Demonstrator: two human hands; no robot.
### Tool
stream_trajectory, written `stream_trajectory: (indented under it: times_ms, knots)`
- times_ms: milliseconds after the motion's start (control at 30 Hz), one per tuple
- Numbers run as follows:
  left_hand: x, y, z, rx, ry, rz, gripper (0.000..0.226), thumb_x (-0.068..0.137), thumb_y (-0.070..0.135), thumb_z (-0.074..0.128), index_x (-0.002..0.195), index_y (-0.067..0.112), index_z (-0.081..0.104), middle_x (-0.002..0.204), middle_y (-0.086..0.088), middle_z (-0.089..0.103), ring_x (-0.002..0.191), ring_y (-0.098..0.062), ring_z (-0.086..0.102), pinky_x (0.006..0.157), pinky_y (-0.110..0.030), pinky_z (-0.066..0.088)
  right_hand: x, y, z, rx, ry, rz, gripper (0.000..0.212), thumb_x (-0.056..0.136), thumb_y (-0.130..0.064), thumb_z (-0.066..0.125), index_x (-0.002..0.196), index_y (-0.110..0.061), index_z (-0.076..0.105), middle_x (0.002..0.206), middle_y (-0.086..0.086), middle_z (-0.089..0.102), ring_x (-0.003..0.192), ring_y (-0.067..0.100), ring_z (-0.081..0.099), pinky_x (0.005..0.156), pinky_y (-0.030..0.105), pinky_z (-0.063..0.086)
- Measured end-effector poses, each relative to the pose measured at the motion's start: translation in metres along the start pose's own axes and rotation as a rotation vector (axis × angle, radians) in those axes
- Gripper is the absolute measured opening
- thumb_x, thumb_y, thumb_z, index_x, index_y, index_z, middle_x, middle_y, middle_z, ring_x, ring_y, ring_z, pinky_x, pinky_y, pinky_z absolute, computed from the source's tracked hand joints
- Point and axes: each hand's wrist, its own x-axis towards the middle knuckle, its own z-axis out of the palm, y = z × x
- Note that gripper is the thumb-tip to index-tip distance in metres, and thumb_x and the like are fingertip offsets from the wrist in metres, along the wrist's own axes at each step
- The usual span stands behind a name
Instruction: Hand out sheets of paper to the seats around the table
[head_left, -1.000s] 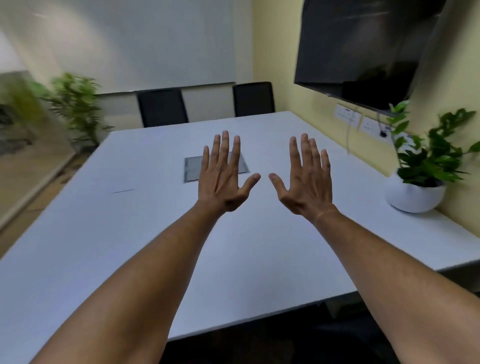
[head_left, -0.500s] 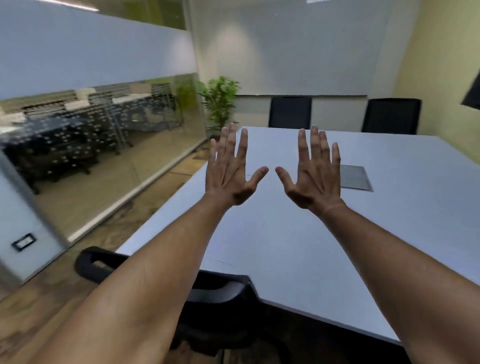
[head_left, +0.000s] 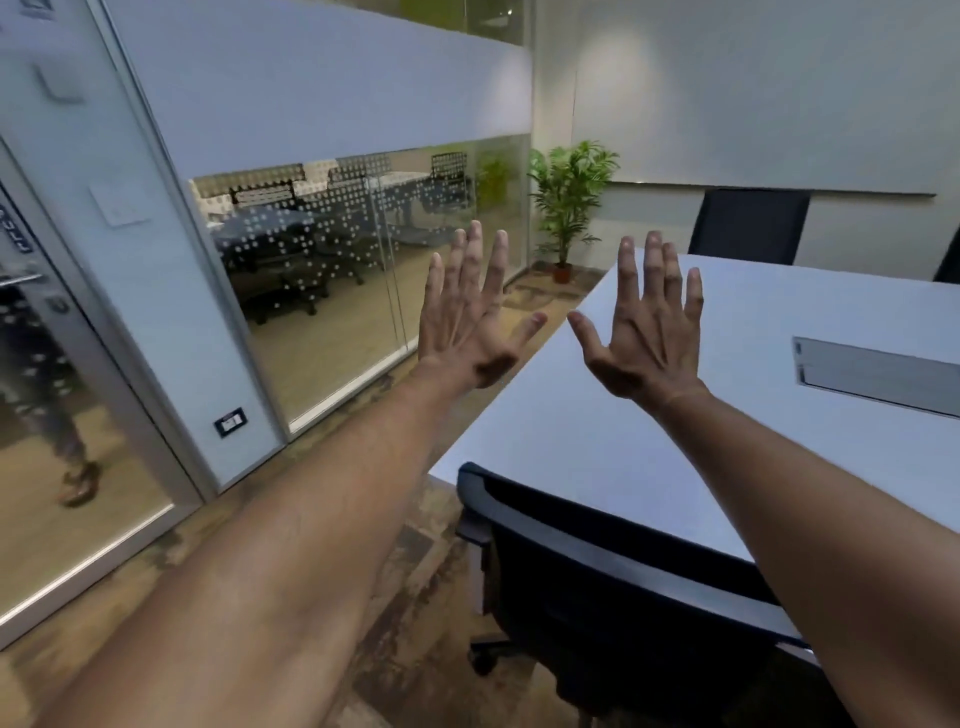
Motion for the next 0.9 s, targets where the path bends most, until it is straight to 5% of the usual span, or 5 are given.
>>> stream_trajectory:
  times_ms: [367,900]
  knots:
    - [0.037,-0.125,0.057,-0.026,0.022,-0.019,0.096,0.086,0.076,0.016,0.155,0.016,-0.010,0.162,-0.015,-0.013,0.150,-0.027,-0.010,0.121,-0.049,-0.002,0.069,-0.101,0.076,-0.034,-0.008,-0.026,0.093,0.088,-0.069,0.030,0.158,-0.014,0.005,0.165,0.015,0.001,0.152,0.031,0.001,0.121,0.053,0.002]
    - [0.242,-0.236,0.229,-0.153,-0.021,0.159,0.096,0.084,0.077,0.018,0.154,0.019,-0.013,0.162,-0.013,-0.014,0.150,-0.027,-0.010,0.121,-0.048,-0.003,0.233,-0.112,0.258,-0.189,-0.048,0.191,0.094,0.088,-0.071,0.027,0.158,-0.014,0.002,0.165,0.016,-0.002,0.153,0.031,-0.001,0.122,0.051,-0.001]
